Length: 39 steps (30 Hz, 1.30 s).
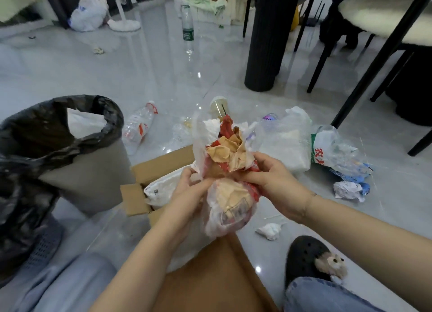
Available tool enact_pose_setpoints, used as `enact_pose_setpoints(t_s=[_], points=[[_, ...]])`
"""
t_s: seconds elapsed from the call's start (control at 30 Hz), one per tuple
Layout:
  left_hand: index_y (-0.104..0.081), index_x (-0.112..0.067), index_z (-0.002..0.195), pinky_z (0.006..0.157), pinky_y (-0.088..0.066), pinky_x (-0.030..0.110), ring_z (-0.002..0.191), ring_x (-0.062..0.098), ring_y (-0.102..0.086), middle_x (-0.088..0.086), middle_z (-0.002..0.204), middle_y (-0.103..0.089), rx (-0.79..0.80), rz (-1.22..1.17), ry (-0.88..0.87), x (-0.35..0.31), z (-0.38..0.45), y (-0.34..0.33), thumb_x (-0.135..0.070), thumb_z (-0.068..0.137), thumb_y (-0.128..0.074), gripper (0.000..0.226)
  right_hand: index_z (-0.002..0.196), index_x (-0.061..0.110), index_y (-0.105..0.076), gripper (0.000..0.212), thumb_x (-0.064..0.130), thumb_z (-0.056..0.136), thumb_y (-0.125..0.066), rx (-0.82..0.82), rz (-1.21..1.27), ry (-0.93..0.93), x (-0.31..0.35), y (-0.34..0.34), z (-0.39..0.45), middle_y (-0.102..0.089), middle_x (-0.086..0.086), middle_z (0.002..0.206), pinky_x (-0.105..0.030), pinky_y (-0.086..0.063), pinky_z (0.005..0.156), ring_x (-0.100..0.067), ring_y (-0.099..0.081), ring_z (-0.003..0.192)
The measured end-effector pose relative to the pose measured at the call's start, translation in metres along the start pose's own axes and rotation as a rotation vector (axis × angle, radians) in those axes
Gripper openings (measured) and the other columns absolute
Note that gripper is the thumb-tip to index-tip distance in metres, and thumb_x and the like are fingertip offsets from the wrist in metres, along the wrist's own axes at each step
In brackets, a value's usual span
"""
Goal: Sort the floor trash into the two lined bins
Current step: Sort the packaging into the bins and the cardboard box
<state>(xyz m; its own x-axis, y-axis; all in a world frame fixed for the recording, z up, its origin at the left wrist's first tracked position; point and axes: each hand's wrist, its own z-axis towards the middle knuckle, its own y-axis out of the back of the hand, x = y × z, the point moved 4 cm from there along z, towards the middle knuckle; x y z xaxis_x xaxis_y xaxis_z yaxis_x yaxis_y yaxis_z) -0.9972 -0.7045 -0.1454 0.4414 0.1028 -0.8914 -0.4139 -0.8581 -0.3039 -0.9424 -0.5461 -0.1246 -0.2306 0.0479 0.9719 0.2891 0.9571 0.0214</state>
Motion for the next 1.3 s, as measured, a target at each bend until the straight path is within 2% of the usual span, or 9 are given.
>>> enact_pose_setpoints(t_s=[0.17, 0.27, 0.43, 0.63, 0.77, 0.9, 1.07, 1.17, 1.3], points=[[-0.060, -0.016, 0.102, 0.072, -0.057, 0.038, 0.077, 0.019, -0.072, 0.004, 0.084, -0.075, -0.163, -0.041, -0.132, -0.036, -0.013, 0.053, 0.001, 0.080, -0.070, 0.029, 0.118, 0.016, -0.064, 0.031, 0.007, 0.087, -0.065, 0.197, -0.173, -0.067, 0.028, -0.056, 0.029, -0.070, -0.010, 0.111, -0.047, -0.054, 0.090, -0.029, -0.066, 0.103], [-0.060, -0.014, 0.104, 0.074, -0.057, 0.041, 0.080, 0.021, -0.071, 0.010, 0.095, -0.073, -0.287, -0.009, -0.223, -0.065, -0.019, 0.091, -0.002, 0.080, -0.071, 0.029, 0.122, 0.015, -0.061, 0.031, 0.019, 0.091, -0.061, 0.328, -0.218, -0.091, 0.054, -0.094, 0.046, -0.068, -0.010, 0.116, -0.032, -0.057, 0.086, -0.023, -0.065, 0.107], [-0.059, -0.018, 0.111, 0.072, -0.060, 0.038, 0.087, 0.024, -0.072, 0.006, 0.097, -0.073, -0.476, 0.008, -0.383, -0.122, -0.027, 0.160, 0.001, 0.080, -0.070, 0.038, 0.117, 0.007, -0.062, 0.051, 0.049, 0.095, -0.044, 0.393, -0.363, -0.070, 0.079, -0.165, 0.080, -0.065, -0.015, 0.113, -0.036, -0.053, 0.093, -0.025, -0.065, 0.104], [-0.055, -0.022, 0.112, 0.076, -0.059, 0.041, 0.089, 0.022, -0.071, 0.004, 0.097, -0.072, -0.618, 0.121, -0.549, -0.179, -0.009, 0.221, -0.002, 0.076, -0.071, 0.044, 0.121, 0.014, -0.058, 0.028, 0.020, 0.095, -0.049, 0.310, -0.755, 0.491, 0.090, -0.231, 0.109, -0.057, 0.001, 0.124, -0.023, -0.038, 0.099, -0.014, -0.051, 0.116], [-0.048, -0.028, 0.100, 0.069, -0.055, 0.034, 0.082, 0.016, -0.065, -0.004, 0.090, -0.065, -0.805, 0.387, -0.655, -0.209, 0.011, 0.254, -0.017, 0.074, -0.068, 0.035, 0.142, 0.021, -0.041, 0.055, 0.013, 0.088, -0.053, 0.343, -1.049, 0.676, 0.076, -0.246, 0.121, -0.029, 0.002, 0.153, -0.024, -0.019, 0.112, -0.016, -0.023, 0.140], [-0.050, -0.016, 0.111, 0.067, -0.043, 0.028, 0.083, 0.018, -0.057, -0.006, 0.094, -0.060, -0.933, 0.566, -0.513, -0.218, 0.038, 0.290, -0.023, 0.074, -0.070, 0.042, 0.148, 0.024, -0.030, 0.063, 0.016, 0.089, -0.053, 0.421, -1.297, 0.906, 0.066, -0.264, 0.129, -0.018, 0.003, 0.158, -0.027, -0.013, 0.115, -0.015, -0.012, 0.145], [-0.054, -0.009, 0.113, 0.071, -0.042, 0.031, 0.091, 0.024, -0.056, 0.000, 0.097, -0.058, -0.920, 0.635, -0.278, -0.208, 0.067, 0.321, -0.026, 0.072, -0.075, 0.049, 0.140, 0.015, -0.044, 0.059, 0.017, 0.083, -0.061, 0.318, -1.227, 1.117, 0.071, -0.273, 0.140, -0.046, -0.004, 0.139, -0.033, -0.031, 0.108, -0.022, -0.040, 0.130], [-0.059, -0.009, 0.103, 0.072, -0.055, 0.037, 0.085, 0.023, -0.064, 0.003, 0.090, -0.064, -0.899, 0.348, -0.283, -0.209, 0.072, 0.332, -0.021, 0.069, -0.074, 0.039, 0.138, 0.015, -0.045, 0.058, 0.031, 0.084, -0.061, 0.245, -1.145, 1.065, 0.082, -0.271, 0.156, -0.045, -0.004, 0.138, -0.035, -0.032, 0.110, -0.021, -0.039, 0.130], [-0.061, -0.015, 0.091, 0.075, -0.056, 0.039, 0.079, 0.021, -0.064, 0.002, 0.086, -0.065, -0.869, 0.322, -0.290, -0.210, 0.076, 0.336, -0.014, 0.071, -0.074, 0.024, 0.133, 0.018, -0.051, 0.050, 0.040, 0.088, -0.053, 0.400, -1.281, 0.859, 0.075, -0.283, 0.181, -0.050, 0.001, 0.133, -0.039, -0.007, 0.120, -0.015, -0.033, 0.134]])
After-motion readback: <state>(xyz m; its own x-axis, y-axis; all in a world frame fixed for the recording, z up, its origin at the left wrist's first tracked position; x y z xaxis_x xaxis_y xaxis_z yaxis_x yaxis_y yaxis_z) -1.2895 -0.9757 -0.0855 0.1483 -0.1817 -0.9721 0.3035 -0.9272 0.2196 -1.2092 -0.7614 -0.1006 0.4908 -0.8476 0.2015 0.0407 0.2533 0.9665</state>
